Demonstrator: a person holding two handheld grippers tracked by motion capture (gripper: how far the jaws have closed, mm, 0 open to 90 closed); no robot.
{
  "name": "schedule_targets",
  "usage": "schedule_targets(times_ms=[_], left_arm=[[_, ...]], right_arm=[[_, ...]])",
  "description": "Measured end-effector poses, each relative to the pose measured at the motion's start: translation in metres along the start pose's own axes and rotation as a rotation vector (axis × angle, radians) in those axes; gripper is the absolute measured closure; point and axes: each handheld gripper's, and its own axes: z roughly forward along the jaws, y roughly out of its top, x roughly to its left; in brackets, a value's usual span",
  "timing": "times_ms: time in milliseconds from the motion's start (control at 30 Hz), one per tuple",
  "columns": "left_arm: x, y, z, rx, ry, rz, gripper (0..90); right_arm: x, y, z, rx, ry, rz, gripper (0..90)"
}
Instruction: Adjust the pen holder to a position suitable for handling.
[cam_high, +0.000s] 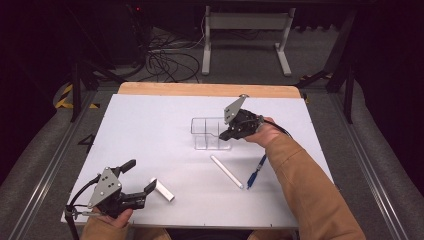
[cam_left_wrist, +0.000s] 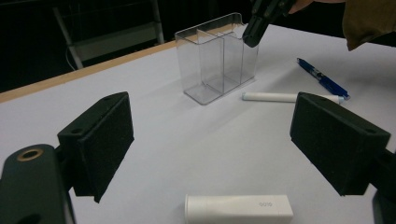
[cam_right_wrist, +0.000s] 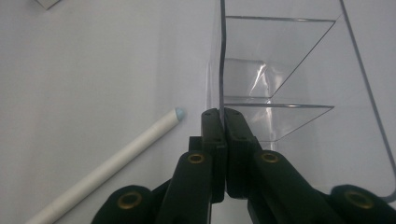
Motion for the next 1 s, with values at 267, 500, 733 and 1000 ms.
schedule_targets(times_ms=[267, 500, 733, 1000], left_arm=[[0.000, 0.000, 0.001, 0.001, -0.001, -0.003, 14.2], [0.000, 0.000, 0.001, 0.004, -0.004, -0.005, 14.2], [0.001, 0.000, 0.001, 0.002, -0.004, -0.011, 14.2], [0.001, 0.001, 0.003, 0.001, -0.004, -0.011, 14.2]], right_arm=[[-0.001, -0.002, 0.001, 0.027, -0.012, 0.001, 88.1], [0.000, -0.001, 0.001, 0.033, -0.022, 0.014, 86.8], [0.004, -0.004, -0.011, -0.073, -0.081, 0.122, 52.5], [0.029, 0.000, -0.043, -0.216, -0.196, 0.166, 22.5]])
